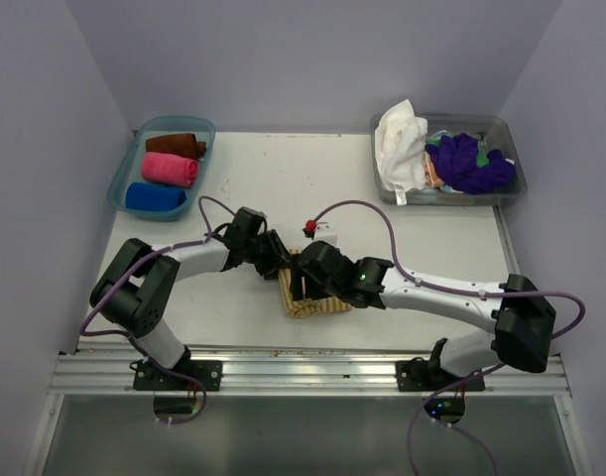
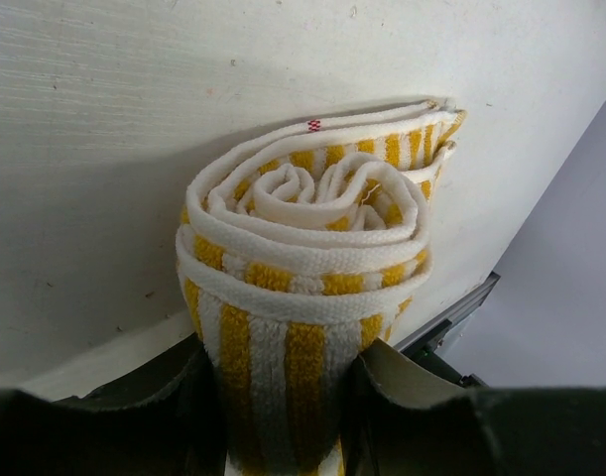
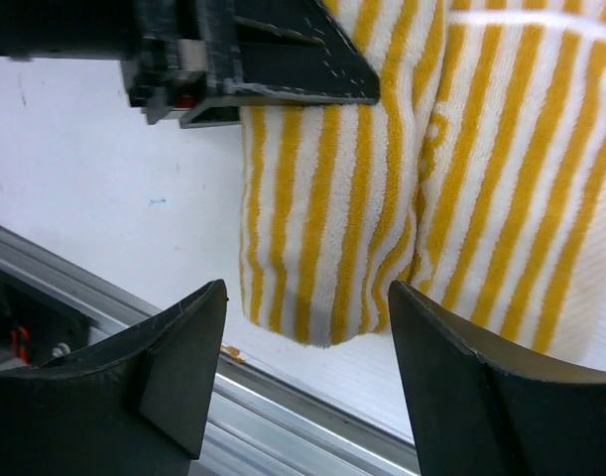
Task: Roll the towels
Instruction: Roll the towel
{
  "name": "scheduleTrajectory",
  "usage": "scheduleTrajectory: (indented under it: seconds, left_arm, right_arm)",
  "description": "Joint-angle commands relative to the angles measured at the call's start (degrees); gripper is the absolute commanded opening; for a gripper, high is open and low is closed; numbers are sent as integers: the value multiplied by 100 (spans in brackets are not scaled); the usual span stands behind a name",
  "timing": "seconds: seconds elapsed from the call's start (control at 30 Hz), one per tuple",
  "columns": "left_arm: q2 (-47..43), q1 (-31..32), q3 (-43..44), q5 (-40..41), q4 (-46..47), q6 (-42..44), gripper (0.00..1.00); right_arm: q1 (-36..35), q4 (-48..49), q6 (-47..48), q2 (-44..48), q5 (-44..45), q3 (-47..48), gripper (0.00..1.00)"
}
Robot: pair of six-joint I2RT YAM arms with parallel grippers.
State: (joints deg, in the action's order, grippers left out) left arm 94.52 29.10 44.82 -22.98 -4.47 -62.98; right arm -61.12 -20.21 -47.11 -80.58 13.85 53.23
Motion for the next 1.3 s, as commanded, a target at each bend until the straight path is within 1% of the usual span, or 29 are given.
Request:
scheduleTrajectory:
  seconds: [0.0,0.07,0.1,0.17,0.23,0.27,0.37,0.47,0.63,0.77,0.93,1.13,1.27]
  left_arm:
    - [40,78,97,101,-265,49,43]
    - [49,87,97,101,-282,49,43]
    - [58,87,106,101,-274,49,43]
    - [49,96,106,118,-300,49,43]
    - [58,87,124,119,-317,49,43]
    - [49,87,132,119,-318,49,43]
    - [67,87,150,119,-326,49,43]
    - [84,96,159,127,-353,49,43]
    - [84,87,176,110,-370,67,43]
    - [102,87,168,110,-379,67,43]
    - [93,87,141,119,-379,58,43]
    - [102,78,18,154,-371,58,43]
    - [110,87,-26,189,-335,31,43]
  right_arm:
    - [-495,-1221,667,-229,1434,757,70]
    - [-690,-1371,975,-449,1699,1195,69]
    - [-908,-1520,1098,-720,2014,1346,69]
    - [-1120,-1679,1467,-1020,2288,1819,70]
    - [-1436,-1872,1843,-1475,2648,2120,73]
    - [-1612,-1969,1916,-1644,2789,2426,77]
    - [-1841,-2355,2144,-2251,3308,2945,80]
    - [-2087,-2453,2329,-2620,3651,3157,82]
    - [-2211,-2444,2488,-3042,3932,3246,83]
    - [-2299,-2637,2365,-3420,4336,3299,87]
    - [-2316,-2778,1962,-3842,4583,3194,87]
    - [-2272,-2919,1399,-3983,4872,3000,81]
    - [-2272,-3199,986,-4027,5188,3105,77]
